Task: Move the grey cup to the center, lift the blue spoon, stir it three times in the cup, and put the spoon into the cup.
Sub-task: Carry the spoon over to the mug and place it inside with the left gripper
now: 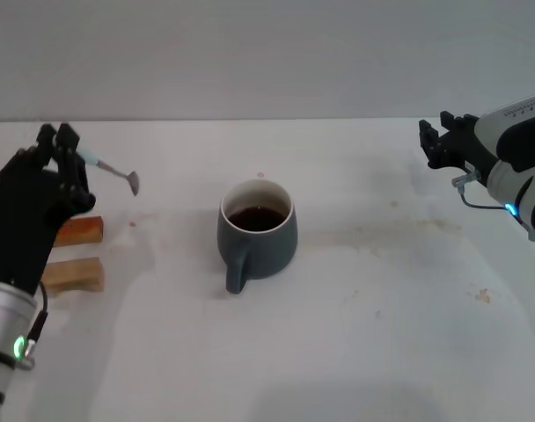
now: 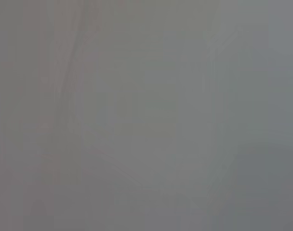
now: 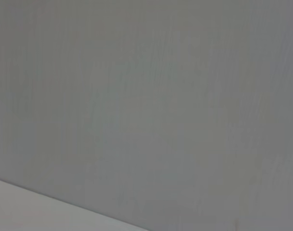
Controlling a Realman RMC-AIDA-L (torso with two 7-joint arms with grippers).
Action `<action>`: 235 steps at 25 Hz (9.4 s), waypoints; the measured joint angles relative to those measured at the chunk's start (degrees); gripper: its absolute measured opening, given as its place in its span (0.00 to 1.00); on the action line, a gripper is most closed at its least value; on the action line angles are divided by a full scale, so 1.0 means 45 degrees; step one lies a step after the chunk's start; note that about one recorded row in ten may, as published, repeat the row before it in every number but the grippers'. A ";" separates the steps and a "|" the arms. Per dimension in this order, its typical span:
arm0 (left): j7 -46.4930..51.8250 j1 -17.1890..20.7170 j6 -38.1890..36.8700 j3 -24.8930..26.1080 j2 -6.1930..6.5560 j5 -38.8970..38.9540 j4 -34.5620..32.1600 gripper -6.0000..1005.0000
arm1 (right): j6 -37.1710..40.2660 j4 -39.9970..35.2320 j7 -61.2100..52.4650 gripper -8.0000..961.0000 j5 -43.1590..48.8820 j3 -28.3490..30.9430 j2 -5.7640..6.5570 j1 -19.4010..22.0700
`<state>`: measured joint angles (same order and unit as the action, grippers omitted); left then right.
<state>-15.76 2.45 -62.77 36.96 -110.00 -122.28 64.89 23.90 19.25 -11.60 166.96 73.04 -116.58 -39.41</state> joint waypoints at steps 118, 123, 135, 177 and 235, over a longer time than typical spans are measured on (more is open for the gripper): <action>0.4283 -0.3280 0.6669 0.2871 -0.1282 -0.7222 -0.1882 0.13 | 0.0039 -0.0429 0.1622 0.32 0.0046 0.0827 -0.0050 0.0499; 0.4289 -0.3192 0.6678 0.3073 -0.1236 -0.7222 -0.1977 0.13 | 0.0052 -0.0355 0.1631 0.32 0.0046 0.0805 -0.0050 0.0497; 0.4489 -0.1726 0.6921 0.2808 -0.0595 -0.7220 -0.0198 0.13 | 0.0030 -0.0315 0.1859 0.32 0.0046 0.0677 -0.0030 0.0378; 0.4926 -0.1393 0.7024 0.3281 -0.0846 -0.8151 -0.0162 0.13 | 0.0018 -0.0294 0.1976 0.32 0.0047 0.0643 -0.0016 0.0334; 0.5462 -0.1599 0.6498 0.3343 -0.1386 -0.8490 -0.0726 0.19 | 0.0002 -0.0292 0.1972 0.32 0.0047 0.0657 -0.0018 0.0300</action>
<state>8.82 -4.75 -33.52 52.01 -116.23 -160.48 61.62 23.91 17.93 -2.72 167.17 76.00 -116.66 -38.06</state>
